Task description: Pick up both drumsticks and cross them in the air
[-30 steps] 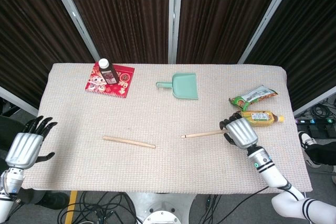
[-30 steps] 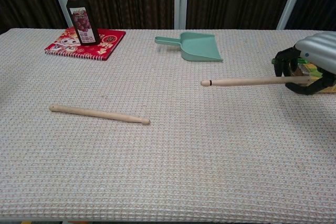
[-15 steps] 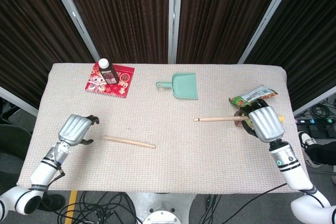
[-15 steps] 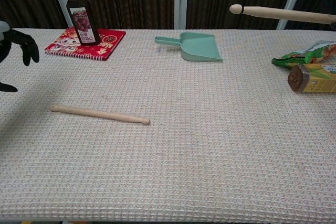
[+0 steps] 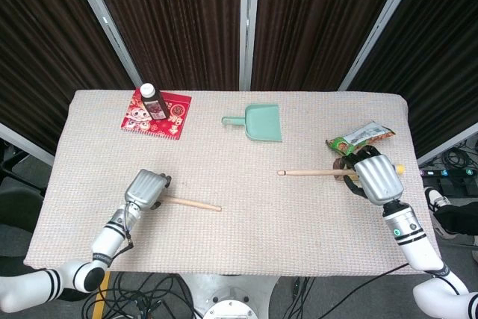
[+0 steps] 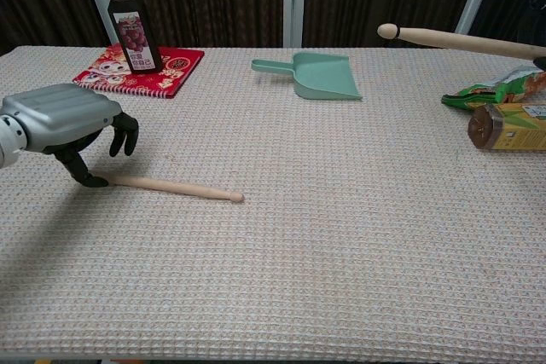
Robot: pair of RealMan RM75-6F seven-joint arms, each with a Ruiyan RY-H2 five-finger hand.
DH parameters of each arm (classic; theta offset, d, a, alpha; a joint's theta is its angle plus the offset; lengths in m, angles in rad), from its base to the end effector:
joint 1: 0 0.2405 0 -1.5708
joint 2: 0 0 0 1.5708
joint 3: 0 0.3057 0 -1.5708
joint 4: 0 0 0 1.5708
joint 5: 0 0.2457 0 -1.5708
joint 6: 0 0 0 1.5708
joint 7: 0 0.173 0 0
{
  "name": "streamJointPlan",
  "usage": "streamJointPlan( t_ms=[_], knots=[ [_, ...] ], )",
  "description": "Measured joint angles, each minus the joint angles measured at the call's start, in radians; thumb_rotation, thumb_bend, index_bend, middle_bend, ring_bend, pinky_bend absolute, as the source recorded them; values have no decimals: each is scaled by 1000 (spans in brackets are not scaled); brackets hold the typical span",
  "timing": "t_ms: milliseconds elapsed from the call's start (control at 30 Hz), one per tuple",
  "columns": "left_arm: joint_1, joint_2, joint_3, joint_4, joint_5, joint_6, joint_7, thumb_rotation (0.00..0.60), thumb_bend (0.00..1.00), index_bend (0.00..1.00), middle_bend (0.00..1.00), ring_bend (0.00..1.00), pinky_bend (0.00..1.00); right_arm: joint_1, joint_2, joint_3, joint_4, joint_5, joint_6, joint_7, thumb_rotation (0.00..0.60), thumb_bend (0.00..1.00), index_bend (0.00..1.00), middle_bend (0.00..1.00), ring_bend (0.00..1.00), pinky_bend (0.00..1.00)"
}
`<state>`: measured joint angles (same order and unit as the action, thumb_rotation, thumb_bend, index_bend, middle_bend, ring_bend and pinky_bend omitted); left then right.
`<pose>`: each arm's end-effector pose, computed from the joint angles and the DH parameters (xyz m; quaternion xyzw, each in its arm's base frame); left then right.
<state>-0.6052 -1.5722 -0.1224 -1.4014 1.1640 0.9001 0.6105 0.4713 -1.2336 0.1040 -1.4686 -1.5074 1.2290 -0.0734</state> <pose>-0.2496 0.3733 -0.0815 -0.8022 -0.3016 -0.2391 0.4565 -0.2874 -0.3631 0.0887 0.7154 -0.2834 0.4022 0.4962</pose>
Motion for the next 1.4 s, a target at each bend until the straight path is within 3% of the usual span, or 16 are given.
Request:
streamJointPlan(
  t_ms=[333,900,1200,1400],
  knots=[
    [-27,-26,22,3,-100,5,78,600,231,486,521,691,804,3,-18,-5,34,-10,-6,27,600,594,607,613,437,300],
    [-61,-18,56,-1,-145,-2,78,600,342,497,521,690,804,-1,-25,-8,52,-11,-4,44,600,595,607,613,437,300],
    [-70,-9,65,-5,-143,-9,47,600,434,539,555,690,804,-6,-27,-9,55,-10,-1,47,600,595,607,614,438,300],
    [-66,10,65,-12,-106,-23,-60,600,456,583,597,691,804,-18,-24,-14,51,-10,10,54,600,595,607,614,438,300]
  ],
)
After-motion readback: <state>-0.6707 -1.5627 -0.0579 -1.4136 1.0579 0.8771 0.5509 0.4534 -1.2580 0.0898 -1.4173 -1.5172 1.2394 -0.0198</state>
